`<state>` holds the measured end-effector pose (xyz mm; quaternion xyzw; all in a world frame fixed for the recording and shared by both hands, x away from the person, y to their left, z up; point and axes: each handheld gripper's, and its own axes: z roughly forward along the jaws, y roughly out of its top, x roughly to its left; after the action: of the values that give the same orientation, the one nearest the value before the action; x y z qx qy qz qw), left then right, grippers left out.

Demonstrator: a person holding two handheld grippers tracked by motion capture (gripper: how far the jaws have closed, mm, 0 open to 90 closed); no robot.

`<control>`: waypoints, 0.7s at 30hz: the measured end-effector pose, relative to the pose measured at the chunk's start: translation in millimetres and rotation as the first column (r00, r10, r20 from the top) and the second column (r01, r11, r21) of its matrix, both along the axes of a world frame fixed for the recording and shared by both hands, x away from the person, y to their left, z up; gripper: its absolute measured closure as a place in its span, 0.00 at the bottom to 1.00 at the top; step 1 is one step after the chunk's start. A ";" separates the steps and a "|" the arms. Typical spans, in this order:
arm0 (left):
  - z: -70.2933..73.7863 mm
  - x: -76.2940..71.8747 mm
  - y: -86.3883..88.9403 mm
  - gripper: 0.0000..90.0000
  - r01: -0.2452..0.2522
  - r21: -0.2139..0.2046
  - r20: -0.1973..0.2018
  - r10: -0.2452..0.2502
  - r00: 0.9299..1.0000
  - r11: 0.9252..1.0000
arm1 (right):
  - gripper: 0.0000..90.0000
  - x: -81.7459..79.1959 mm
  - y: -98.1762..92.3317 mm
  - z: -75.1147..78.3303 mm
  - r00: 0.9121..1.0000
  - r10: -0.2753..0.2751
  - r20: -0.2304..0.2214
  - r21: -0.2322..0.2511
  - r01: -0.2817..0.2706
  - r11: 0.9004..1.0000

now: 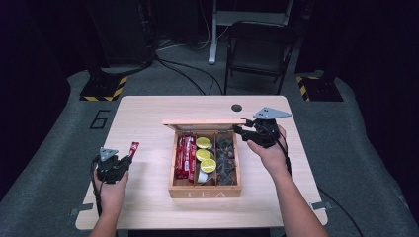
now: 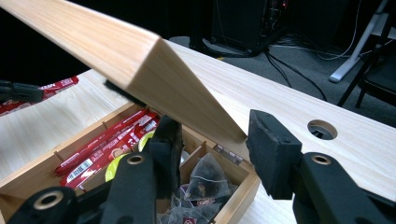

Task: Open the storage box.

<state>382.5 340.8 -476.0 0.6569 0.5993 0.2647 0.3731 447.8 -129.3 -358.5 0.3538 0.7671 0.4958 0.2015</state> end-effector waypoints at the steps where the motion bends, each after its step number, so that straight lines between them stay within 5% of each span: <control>1: -1.5 0.5 0.5 0.93 -0.001 -0.001 -0.003 0.001 1.000 1.000 | 0.61 0.0 0.0 0.0 1.000 0.000 0.000 0.000 0.000 1.000; 21: -29.7 13.3 0.9 0.93 -0.022 0.024 -0.122 0.025 0.992 0.999 | 0.62 -0.8 0.1 -0.6 1.000 -0.002 0.001 0.003 0.002 1.000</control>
<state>395.8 341.7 -505.7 0.6689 0.6258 0.2348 0.3251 447.0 -129.2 -359.1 0.3547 0.7658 0.4970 0.2017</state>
